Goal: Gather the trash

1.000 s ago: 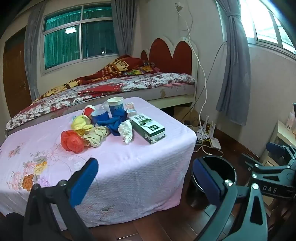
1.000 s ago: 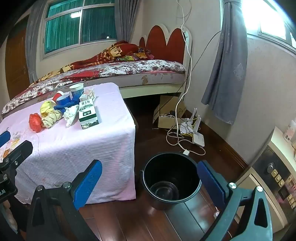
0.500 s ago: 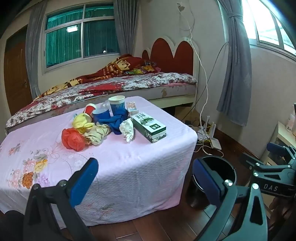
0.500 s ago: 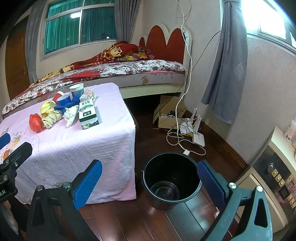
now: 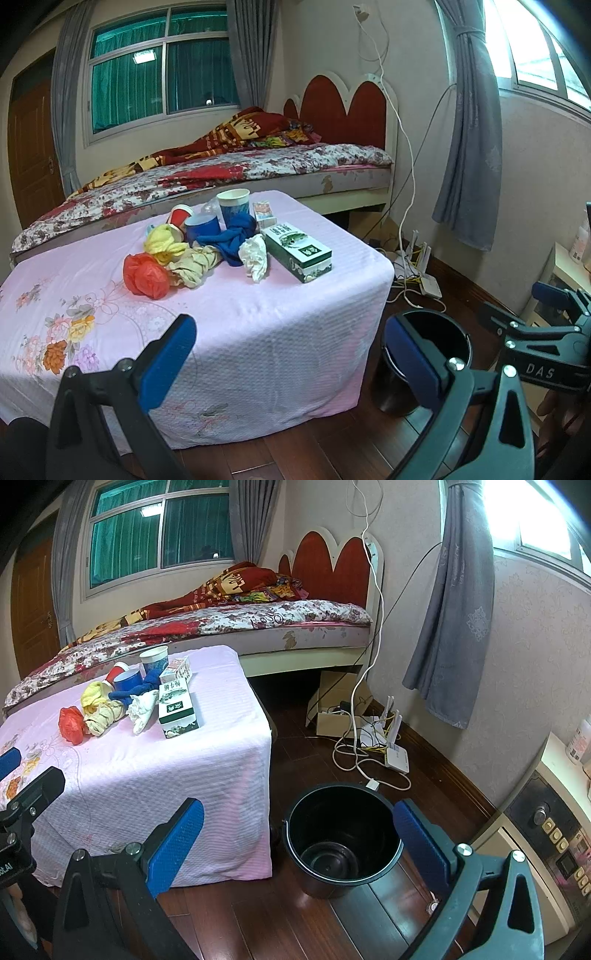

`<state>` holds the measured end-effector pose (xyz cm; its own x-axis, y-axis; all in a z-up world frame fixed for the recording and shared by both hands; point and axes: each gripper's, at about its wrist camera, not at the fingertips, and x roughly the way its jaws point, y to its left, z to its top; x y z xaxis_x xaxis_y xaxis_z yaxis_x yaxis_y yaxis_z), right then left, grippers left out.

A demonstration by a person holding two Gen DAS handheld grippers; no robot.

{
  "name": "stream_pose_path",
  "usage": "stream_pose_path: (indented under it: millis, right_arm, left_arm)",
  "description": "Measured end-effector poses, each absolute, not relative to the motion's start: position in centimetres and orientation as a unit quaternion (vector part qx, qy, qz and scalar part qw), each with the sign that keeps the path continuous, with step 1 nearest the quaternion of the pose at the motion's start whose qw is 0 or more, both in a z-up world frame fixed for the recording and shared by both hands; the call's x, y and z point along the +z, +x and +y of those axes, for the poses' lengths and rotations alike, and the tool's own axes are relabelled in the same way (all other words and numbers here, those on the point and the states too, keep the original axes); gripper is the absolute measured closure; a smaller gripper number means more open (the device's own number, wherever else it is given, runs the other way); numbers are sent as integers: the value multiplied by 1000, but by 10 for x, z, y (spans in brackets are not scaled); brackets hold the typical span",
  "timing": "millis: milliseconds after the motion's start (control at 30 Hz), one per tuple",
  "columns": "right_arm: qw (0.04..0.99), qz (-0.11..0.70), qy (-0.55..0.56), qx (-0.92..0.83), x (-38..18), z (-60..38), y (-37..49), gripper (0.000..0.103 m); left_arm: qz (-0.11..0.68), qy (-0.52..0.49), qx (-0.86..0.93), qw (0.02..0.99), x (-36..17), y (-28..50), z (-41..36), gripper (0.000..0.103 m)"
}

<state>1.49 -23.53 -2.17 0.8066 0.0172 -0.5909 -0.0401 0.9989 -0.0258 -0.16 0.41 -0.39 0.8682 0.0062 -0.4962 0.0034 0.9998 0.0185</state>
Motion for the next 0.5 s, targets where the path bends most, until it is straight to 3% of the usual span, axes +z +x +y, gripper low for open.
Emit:
stream_pose_path:
  millis: [500]
  right_arm:
    - [950, 310, -17, 15, -21, -236, 15, 0]
  left_arm:
    - [258, 9, 0, 966, -3, -1, 4, 1]
